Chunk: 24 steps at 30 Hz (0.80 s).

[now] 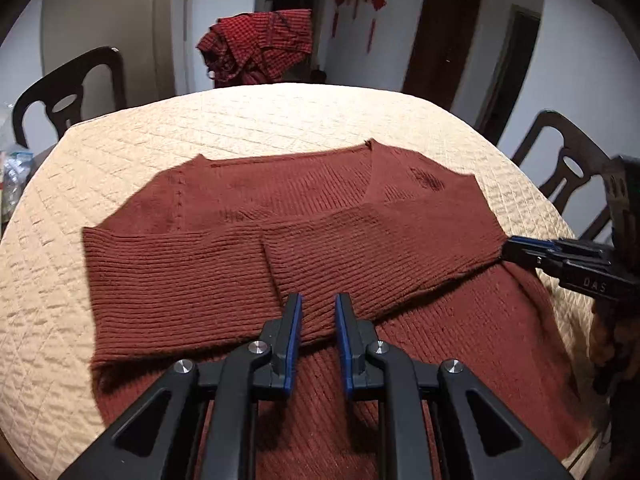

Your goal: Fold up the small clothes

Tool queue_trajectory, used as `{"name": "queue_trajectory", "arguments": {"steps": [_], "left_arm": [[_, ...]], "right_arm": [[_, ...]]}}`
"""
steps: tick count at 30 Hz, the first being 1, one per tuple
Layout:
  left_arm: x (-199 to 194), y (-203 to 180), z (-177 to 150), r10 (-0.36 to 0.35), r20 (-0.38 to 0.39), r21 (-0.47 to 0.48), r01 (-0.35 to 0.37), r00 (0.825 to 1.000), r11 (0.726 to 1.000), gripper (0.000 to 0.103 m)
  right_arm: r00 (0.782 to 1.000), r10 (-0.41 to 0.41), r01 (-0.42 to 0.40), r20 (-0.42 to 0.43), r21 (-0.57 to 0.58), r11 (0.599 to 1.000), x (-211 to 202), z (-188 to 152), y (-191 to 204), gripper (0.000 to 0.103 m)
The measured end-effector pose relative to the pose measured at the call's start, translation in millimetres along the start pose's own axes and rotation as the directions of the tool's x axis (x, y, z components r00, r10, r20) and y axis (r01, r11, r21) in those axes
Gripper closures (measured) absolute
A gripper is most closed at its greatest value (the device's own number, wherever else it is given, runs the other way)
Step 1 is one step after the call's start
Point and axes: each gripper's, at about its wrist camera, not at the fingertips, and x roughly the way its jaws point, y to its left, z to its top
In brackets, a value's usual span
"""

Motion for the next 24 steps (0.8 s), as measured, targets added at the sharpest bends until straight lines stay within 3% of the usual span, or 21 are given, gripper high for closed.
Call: {"name": "queue_trajectory", "arguments": {"steps": [8,10,13,21,24], "left_arm": [[-47,16,-21,0.031,0.068,-0.054,-0.028,0.997,0.998,0.083],[-57,25,-33,0.05,0.071,-0.082,-0.044,0.996,0.996,0.075],[-68,37,-51,0.073,0.07,-0.117,-0.065,0.995,0.991,0.071],[-70,56,-84,0.104,0.027,-0.165,-0.099,0.994,0.981,0.071],[-71,57,-89,0.109,0.027,-0.165,-0.103,0.994,0.981,0.071]], "right_arm": [[0.998,0.027,-0.026,0.048,-0.017,1.0,-36,-18,10,0.085],[0.998,0.034,-0.034,0.051,-0.013,0.999,-41,-24,11,0.084],[0.998,0.039,-0.038,0.047,-0.019,0.999,-48,-33,15,0.084],[0.997,0.074,-0.074,-0.015,-0.052,0.996,-38,-54,26,0.084],[0.998,0.038,-0.042,-0.054,-0.072,0.997,-30,-61,27,0.084]]}}
